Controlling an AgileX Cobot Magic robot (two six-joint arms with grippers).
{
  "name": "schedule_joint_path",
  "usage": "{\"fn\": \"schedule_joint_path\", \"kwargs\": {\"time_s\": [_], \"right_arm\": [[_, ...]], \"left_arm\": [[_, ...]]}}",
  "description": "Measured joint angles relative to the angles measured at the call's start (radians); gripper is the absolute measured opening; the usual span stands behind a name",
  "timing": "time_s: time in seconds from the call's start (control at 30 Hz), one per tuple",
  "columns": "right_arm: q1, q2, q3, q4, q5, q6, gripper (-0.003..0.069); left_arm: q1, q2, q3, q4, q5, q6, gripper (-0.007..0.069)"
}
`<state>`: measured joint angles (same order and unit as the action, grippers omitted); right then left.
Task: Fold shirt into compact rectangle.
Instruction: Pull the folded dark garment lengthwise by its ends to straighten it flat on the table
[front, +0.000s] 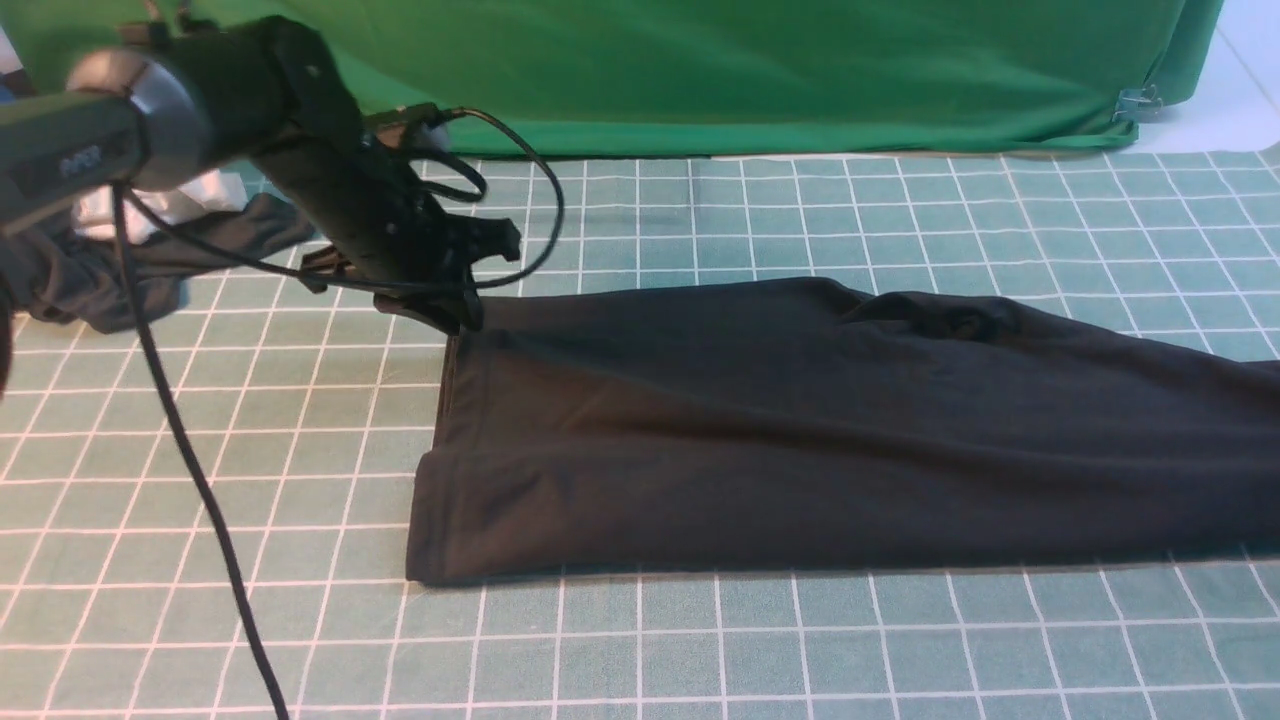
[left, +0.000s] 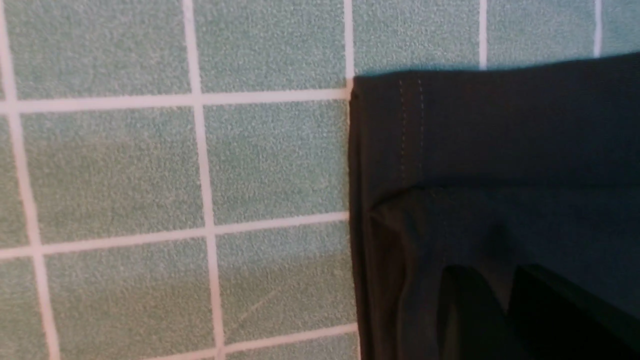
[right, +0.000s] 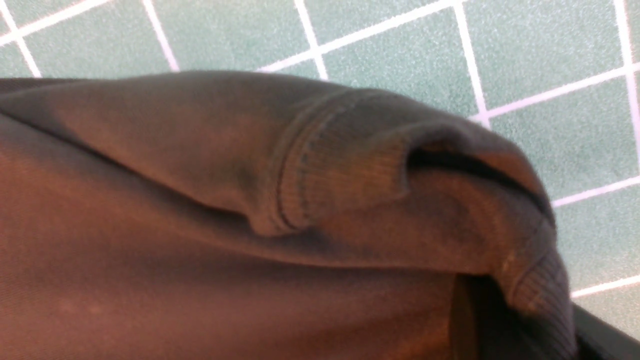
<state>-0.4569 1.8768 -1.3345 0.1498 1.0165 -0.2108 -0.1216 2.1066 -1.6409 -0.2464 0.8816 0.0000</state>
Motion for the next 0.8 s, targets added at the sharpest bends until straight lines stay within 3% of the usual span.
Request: {"fn": "schedule_joint_path", "kwargs": {"time_s": [0.17, 0.37, 0.5, 0.8], "right_arm": [[0.0, 0.0, 0.0, 0.0, 0.0, 0.0, 0.0031], [0.0, 0.0, 0.0, 0.0, -0.001, 0.0, 0.0031], [0.0, 0.0, 0.0, 0.0, -0.001, 0.0, 0.0031], [0.0, 0.0, 0.0, 0.001, -0.002, 0.0, 0.0031]], "left_arm": [[-0.027, 0.035, -0.001, 0.073, -0.004, -0.049, 0.0304], [-0.037, 0.073, -0.004, 0.077, -0.008, -0.05, 0.0377], [-0.038, 0.073, -0.005, 0.078, -0.024, -0.049, 0.0349], [-0.038, 0.073, -0.046, 0.078, -0.031, -0.045, 0.0168]]}}
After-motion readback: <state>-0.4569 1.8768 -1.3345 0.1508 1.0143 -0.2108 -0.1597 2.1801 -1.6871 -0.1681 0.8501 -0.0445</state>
